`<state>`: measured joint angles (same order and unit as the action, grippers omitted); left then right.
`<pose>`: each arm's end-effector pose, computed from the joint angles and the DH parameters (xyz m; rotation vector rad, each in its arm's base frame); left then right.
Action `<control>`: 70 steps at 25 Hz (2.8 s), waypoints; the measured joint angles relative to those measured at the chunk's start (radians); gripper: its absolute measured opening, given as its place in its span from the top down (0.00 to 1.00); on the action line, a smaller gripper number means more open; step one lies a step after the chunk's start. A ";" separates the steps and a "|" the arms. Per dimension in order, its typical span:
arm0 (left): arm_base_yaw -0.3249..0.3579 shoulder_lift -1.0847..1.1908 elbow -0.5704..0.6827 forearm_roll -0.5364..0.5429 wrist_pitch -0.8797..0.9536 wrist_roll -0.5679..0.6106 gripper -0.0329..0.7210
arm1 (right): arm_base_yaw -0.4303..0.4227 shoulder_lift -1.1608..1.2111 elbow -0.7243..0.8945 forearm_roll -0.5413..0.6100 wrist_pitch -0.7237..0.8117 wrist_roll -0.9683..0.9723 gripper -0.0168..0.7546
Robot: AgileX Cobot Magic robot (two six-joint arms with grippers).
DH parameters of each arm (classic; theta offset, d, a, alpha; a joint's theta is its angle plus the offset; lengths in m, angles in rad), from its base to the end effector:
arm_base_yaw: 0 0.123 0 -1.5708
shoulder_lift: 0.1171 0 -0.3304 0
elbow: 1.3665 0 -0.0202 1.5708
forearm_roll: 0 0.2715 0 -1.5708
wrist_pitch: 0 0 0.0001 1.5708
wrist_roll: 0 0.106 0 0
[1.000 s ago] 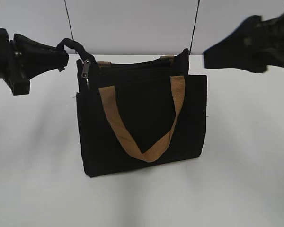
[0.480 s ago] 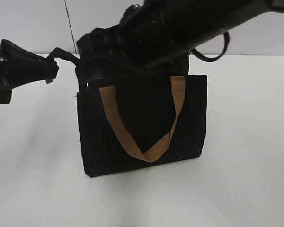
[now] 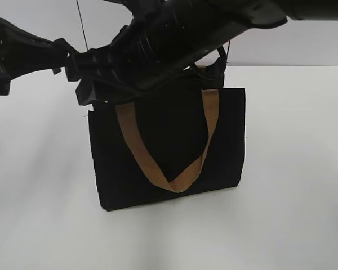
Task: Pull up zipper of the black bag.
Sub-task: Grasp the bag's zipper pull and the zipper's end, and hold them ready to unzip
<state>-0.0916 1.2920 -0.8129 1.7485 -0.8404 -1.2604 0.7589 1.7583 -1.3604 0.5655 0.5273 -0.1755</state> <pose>0.2573 -0.1016 0.3241 1.0674 1.6941 -0.5770 0.2975 0.3216 0.3035 -0.6686 2.3730 0.8291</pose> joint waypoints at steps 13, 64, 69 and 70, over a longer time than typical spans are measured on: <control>0.000 0.000 -0.006 -0.003 -0.022 -0.003 0.94 | 0.000 0.043 0.000 -0.161 -0.087 0.145 0.99; 0.088 0.040 0.085 0.009 0.097 -0.404 0.94 | -0.171 0.095 -0.121 0.051 0.218 -0.361 1.00; 0.088 0.040 0.087 0.010 0.093 -0.404 0.94 | -0.236 0.094 -0.137 -0.071 0.337 -0.308 1.00; 0.088 0.040 0.087 0.010 0.094 -0.404 0.94 | -0.252 0.092 -0.137 -0.087 0.355 -0.305 1.00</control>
<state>-0.0035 1.3317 -0.7259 1.7588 -0.7465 -1.6644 0.5068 1.8503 -1.4975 0.4781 0.8823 -0.4810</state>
